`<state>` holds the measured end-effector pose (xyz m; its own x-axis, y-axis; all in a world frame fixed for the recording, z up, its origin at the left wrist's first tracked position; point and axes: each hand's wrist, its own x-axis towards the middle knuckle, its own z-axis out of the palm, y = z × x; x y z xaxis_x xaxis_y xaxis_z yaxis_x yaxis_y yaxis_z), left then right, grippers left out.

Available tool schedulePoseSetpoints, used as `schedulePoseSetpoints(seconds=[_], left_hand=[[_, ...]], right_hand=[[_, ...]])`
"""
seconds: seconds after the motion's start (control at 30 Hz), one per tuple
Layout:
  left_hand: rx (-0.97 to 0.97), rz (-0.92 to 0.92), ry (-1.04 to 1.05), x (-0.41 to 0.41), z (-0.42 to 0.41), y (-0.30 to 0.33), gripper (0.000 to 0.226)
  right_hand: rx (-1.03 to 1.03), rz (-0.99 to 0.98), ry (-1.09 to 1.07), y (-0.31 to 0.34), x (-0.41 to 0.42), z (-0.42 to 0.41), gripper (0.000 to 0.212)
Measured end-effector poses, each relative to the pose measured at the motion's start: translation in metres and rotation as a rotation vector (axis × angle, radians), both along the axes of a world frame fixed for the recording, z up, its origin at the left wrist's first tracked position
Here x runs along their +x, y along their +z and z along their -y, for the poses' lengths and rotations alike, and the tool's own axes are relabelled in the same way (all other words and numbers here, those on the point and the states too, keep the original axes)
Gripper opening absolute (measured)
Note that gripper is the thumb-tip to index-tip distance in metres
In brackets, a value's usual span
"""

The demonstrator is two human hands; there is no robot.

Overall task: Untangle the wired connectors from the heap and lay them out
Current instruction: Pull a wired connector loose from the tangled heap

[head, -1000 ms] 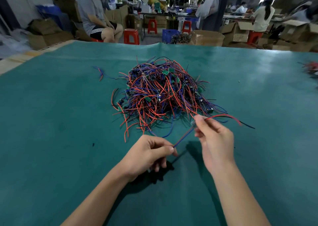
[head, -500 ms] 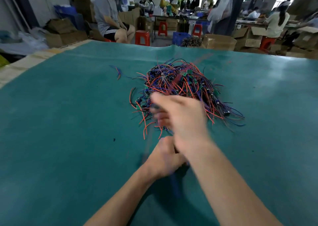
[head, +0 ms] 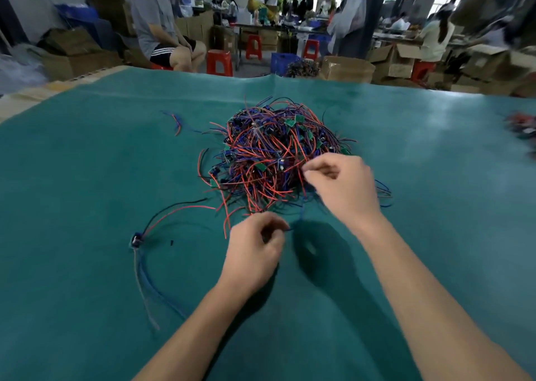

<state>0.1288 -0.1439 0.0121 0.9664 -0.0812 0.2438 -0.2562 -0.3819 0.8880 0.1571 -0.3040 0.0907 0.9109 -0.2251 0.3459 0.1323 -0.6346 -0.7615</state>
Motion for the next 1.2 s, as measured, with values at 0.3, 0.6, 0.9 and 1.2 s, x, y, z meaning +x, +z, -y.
schedulePoseSetpoints(seconds=[0.3,0.6,0.9,1.2], left_hand=[[0.702,0.015,0.1,0.015,0.009,-0.012,0.069],[0.941,0.011,0.135,0.051,0.039,-0.014,0.062],[0.895,-0.014,0.14,0.075,0.046,-0.011,0.061],[0.189,0.353,0.16,0.023,0.032,-0.006,0.036]], right_hand=[[-0.181,-0.218,-0.273,-0.069,0.011,0.096,0.049],[-0.315,-0.352,-0.345,-0.055,0.064,0.115,0.018],[-0.158,-0.046,-0.454,-0.013,0.04,0.142,0.024],[0.724,0.372,-0.075,0.005,-0.031,0.032,0.017]])
